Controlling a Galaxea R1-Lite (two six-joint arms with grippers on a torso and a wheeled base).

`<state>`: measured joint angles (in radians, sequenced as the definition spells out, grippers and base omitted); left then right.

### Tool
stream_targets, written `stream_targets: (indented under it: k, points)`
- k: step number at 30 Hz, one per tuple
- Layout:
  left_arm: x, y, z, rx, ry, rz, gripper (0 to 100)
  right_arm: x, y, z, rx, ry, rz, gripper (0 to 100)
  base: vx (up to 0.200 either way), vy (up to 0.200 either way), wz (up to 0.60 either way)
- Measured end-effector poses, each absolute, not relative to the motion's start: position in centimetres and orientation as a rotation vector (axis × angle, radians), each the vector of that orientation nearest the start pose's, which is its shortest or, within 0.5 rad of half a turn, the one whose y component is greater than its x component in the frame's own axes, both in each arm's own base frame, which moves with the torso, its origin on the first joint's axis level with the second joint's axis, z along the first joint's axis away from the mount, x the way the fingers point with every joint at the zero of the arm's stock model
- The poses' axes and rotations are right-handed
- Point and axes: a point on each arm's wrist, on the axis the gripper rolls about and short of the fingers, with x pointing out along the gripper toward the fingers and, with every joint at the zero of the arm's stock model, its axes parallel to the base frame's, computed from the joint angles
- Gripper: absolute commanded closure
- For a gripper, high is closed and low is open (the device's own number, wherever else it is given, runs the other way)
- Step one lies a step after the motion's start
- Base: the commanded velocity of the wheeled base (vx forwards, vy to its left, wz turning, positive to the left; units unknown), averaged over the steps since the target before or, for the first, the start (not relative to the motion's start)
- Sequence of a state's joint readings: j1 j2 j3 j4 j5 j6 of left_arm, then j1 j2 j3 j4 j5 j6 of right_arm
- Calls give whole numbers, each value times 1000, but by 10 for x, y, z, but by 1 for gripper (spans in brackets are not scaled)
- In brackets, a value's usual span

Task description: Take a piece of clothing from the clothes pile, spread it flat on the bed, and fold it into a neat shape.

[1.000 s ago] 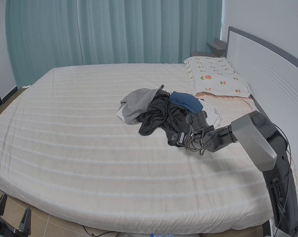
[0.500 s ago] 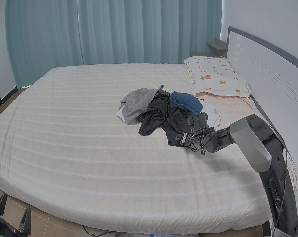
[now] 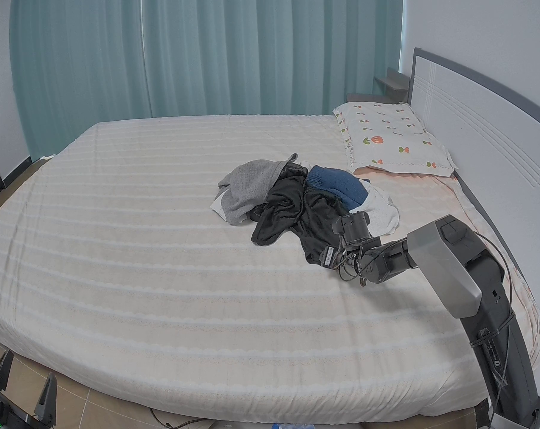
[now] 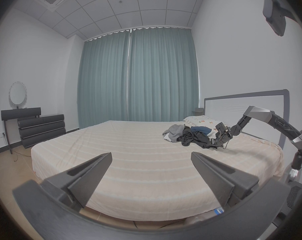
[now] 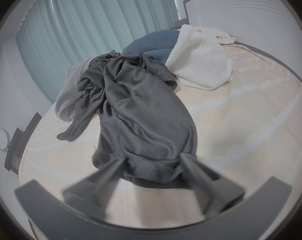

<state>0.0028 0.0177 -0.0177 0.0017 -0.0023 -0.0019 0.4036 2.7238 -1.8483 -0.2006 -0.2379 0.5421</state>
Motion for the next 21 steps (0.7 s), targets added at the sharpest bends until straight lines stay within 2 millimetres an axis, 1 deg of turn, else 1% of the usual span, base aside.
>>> stream_targets:
  k: [7, 12, 17, 21]
  points:
    - [-23, 0, 81, -2, 2, -2, 0, 484, 203, -27, 341, 652, -28, 100, 0, 0, 0]
    - [-23, 0, 81, -2, 2, -3, 0, 481, 204, -14, 393, 640, -45, 100, 0, 0, 0]
    - [-23, 0, 81, -2, 2, -3, 0, 466, 200, 0, 406, 669, -46, 100, 0, 0, 0]
    - [-23, 0, 81, -2, 2, -4, 0, 448, 194, 7, 408, 714, -42, 100, 0, 0, 0]
